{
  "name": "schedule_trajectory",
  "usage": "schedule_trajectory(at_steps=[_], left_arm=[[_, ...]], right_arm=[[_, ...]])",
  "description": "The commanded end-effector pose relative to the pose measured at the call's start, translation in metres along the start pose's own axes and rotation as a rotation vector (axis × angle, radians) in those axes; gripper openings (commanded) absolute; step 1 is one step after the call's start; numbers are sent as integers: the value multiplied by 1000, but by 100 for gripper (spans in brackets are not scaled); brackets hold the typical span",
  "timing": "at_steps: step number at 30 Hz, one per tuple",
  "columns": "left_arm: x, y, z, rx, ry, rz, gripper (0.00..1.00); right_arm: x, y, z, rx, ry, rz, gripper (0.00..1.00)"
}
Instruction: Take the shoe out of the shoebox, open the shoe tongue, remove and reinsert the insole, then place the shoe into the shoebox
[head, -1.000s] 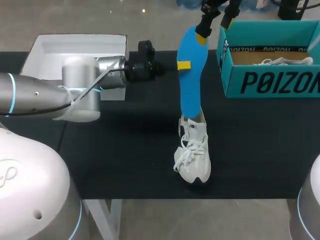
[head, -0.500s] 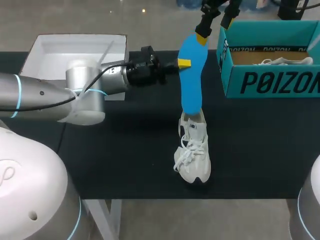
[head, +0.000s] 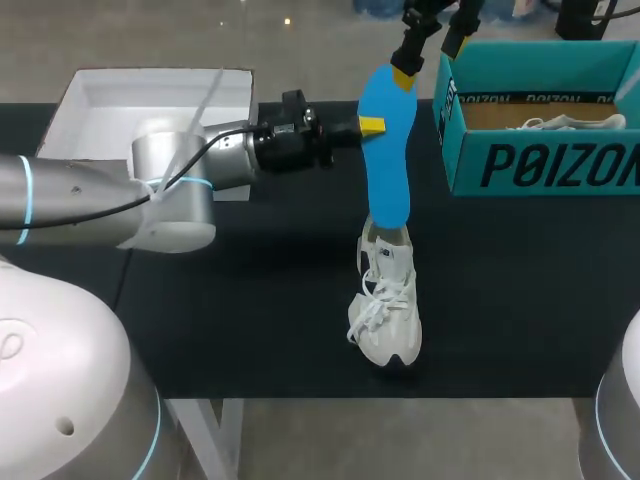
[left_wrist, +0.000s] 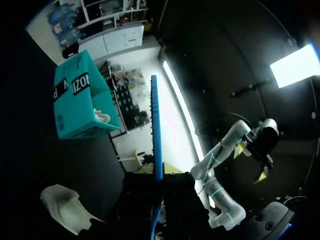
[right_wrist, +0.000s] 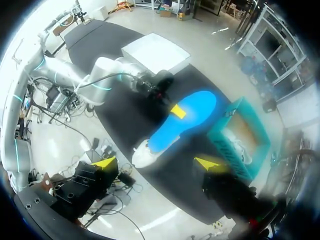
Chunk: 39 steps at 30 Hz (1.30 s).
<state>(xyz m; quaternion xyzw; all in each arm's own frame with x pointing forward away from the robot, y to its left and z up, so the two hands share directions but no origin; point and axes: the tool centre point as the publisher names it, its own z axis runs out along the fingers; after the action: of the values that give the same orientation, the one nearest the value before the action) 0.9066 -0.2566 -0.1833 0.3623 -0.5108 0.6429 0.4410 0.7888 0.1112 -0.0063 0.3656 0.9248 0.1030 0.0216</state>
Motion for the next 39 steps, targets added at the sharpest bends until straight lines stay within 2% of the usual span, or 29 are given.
schedule_trajectory(at_steps=[1, 6, 15, 25, 39], left_arm=[[2, 2, 0, 3, -6, 1, 0], [2, 2, 0, 3, -6, 1, 0], [2, 2, 0, 3, -6, 1, 0], [2, 2, 0, 3, -6, 1, 0], [2, 2, 0, 3, -6, 1, 0]], right_arm=[[-1, 1, 0, 3, 0, 1, 100], [12, -4, -2, 8, -53, 15, 100], [31, -10, 5, -5, -76, 52, 100], [34, -22, 3, -38, -76, 104, 100], [36, -24, 0, -30, -72, 104, 100]])
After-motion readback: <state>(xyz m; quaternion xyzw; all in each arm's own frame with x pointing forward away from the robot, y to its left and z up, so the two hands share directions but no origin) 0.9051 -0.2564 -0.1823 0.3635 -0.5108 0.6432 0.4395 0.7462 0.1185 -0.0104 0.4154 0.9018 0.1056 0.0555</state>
